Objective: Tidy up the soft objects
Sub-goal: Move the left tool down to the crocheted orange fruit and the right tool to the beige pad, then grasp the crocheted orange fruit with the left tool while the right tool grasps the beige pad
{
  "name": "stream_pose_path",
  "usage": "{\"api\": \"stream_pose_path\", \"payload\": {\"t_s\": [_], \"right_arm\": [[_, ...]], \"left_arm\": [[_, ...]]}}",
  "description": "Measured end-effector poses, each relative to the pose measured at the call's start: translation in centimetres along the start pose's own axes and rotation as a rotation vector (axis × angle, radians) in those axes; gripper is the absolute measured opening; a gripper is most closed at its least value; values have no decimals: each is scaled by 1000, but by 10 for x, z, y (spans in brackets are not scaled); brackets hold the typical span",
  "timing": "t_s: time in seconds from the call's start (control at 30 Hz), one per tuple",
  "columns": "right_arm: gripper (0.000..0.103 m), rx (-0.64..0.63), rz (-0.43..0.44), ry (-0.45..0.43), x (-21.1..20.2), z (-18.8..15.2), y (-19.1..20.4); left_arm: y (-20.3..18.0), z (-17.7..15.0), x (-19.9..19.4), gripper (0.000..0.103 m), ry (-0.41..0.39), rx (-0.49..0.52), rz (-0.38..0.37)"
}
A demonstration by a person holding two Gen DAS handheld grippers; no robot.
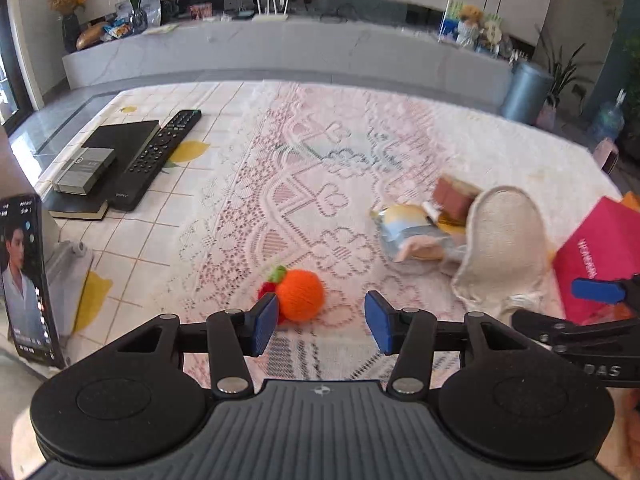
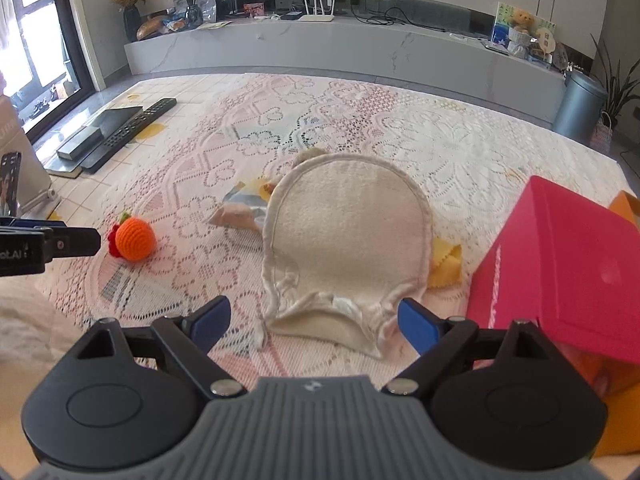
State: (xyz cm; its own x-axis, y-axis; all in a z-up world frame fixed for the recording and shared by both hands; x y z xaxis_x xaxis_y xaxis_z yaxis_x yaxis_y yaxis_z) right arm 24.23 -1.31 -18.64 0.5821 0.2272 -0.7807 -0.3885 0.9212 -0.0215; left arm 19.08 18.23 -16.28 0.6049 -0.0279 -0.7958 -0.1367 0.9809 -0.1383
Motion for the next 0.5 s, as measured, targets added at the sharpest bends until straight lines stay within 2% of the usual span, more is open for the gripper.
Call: {"api": "stream_pose_path", "payload": {"t_s": [0.07,0.23,0.4,0.5], "right_arm": [[90,4,-5,8,7,4,0],[92,7,-25,34,22,8,-4],[97,15,-39,92,42,4,-6],[97,14,-38,137,56,1,-4]], "left_arm": [[5,4,18,60,64,-3,-8],[18,2,61,62,196,-16,96],[25,2,75,68,181,-58,92],[25,0,78,65,175,-89,71]]}}
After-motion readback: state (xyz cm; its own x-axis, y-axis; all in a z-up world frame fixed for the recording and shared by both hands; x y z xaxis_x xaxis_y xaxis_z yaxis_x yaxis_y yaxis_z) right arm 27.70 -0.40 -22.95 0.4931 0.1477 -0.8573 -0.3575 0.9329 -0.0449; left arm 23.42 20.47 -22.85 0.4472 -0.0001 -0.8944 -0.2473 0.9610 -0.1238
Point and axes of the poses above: each gripper's, at about its wrist camera, not at the fingertips, and x roughly the way its jaws point, y to its left, z to its top, the point moved 8 cm from there along x, roughly the way its jaws point, and after that the axes turned 6 degrees about -z, right-handed, at the moved point
